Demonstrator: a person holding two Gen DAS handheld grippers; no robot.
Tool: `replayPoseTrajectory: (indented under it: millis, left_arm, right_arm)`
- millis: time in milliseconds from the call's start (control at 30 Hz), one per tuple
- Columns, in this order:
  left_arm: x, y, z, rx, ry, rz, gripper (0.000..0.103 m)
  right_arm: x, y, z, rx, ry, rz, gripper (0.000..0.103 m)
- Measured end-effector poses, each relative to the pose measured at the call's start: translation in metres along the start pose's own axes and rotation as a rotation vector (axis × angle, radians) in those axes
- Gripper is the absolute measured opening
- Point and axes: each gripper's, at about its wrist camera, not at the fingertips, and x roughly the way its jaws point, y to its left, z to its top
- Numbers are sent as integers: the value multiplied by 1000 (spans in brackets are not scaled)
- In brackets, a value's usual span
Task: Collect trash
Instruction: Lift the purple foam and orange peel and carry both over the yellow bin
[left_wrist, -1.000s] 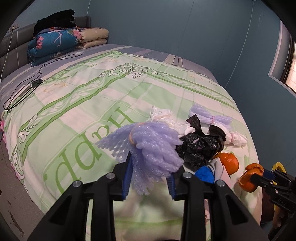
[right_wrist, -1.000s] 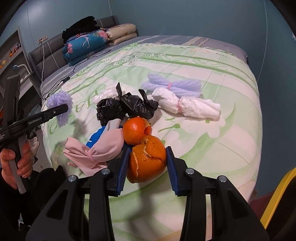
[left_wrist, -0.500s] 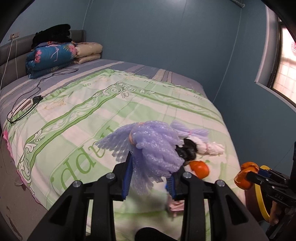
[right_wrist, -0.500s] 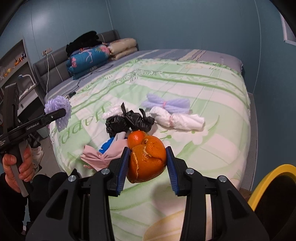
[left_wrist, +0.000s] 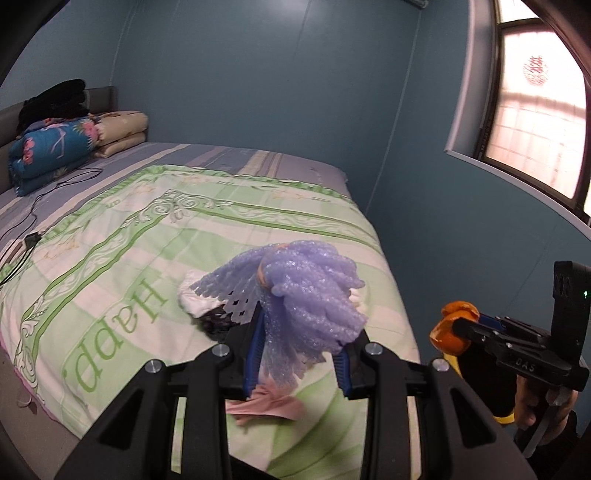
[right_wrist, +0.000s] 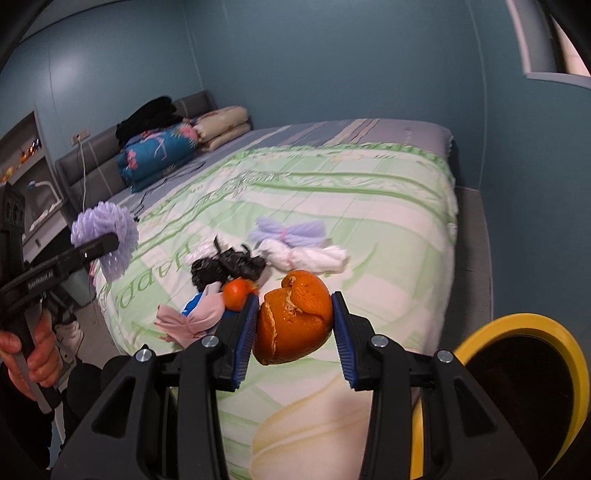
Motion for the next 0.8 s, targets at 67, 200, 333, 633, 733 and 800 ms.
replayPoseTrajectory:
  millis: [67, 200, 333, 633, 733, 800]
  left_arm:
    - [3, -13, 1, 15, 6, -24, 30]
    - [10, -44, 2, 59, 19, -69, 30]
    - [19, -80, 5, 133, 29, -108, 30]
    - [49, -149, 9, 225, 81, -226, 30]
    - [60, -171, 4, 248, 107, -257, 30]
    - [68, -183, 1, 261, 122, -273, 30]
  right_arm:
    - [-9, -9, 1, 15, -16, -17, 37]
    - [-29, -35, 3, 60, -52, -63, 38]
    - [-46, -59, 2, 102, -80, -112, 38]
    - [-79, -109, -5, 173, -113, -228, 38]
    - [-87, -126, -11, 203, -116, -256, 38]
    - [-91, -136, -14, 220, -117, -274, 38]
